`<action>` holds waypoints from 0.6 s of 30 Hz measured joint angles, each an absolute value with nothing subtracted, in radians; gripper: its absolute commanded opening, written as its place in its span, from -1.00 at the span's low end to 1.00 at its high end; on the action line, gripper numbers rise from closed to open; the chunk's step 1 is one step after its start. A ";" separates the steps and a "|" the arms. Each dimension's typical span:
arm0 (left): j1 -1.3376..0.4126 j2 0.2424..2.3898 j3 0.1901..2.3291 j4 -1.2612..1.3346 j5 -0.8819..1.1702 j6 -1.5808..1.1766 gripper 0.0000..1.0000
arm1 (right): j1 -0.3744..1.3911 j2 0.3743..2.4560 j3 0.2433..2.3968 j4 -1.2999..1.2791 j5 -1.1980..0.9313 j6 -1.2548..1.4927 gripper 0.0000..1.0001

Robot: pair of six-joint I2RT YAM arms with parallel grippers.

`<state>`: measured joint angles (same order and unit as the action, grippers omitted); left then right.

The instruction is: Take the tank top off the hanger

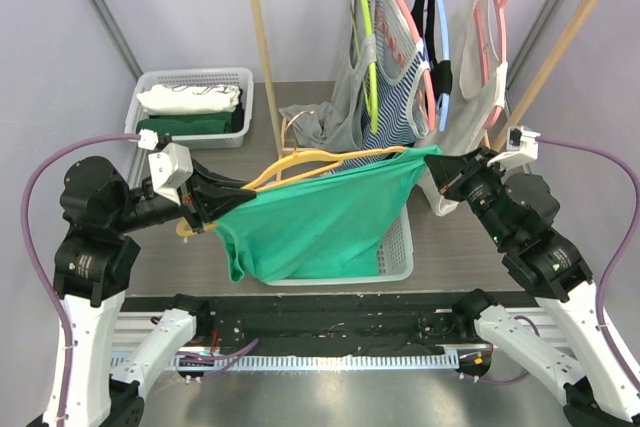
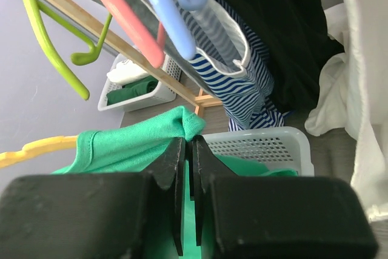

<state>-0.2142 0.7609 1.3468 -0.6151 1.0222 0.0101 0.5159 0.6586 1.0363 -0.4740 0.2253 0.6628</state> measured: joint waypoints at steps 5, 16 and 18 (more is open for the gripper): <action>-0.215 0.762 1.370 -0.627 1.023 0.009 -0.99 | 0.519 0.632 1.014 -0.521 0.267 0.689 -0.98; -0.216 0.798 1.390 -0.571 1.020 -0.053 -0.99 | 0.516 0.569 0.978 -0.582 0.238 0.665 0.54; -0.216 0.825 1.420 -0.515 1.016 -0.094 -1.00 | 0.504 0.572 0.978 -0.599 0.206 0.626 0.67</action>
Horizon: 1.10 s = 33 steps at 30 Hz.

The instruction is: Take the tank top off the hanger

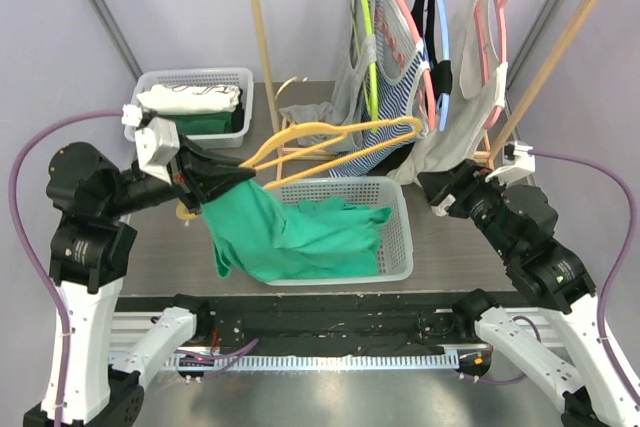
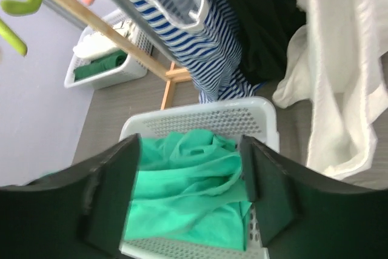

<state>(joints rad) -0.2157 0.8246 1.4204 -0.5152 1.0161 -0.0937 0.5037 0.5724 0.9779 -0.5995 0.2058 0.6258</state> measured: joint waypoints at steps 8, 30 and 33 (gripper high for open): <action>-0.250 1.002 1.566 -0.363 1.042 -0.176 -1.00 | 0.501 0.570 1.076 -0.662 0.056 0.473 0.68; -0.709 1.392 1.970 -0.953 0.888 0.325 -1.00 | 0.501 0.681 1.689 -0.811 -0.208 0.077 0.58; -0.709 1.372 1.969 -0.986 0.887 0.345 -1.00 | 0.501 0.710 1.676 -0.854 -0.289 0.051 0.58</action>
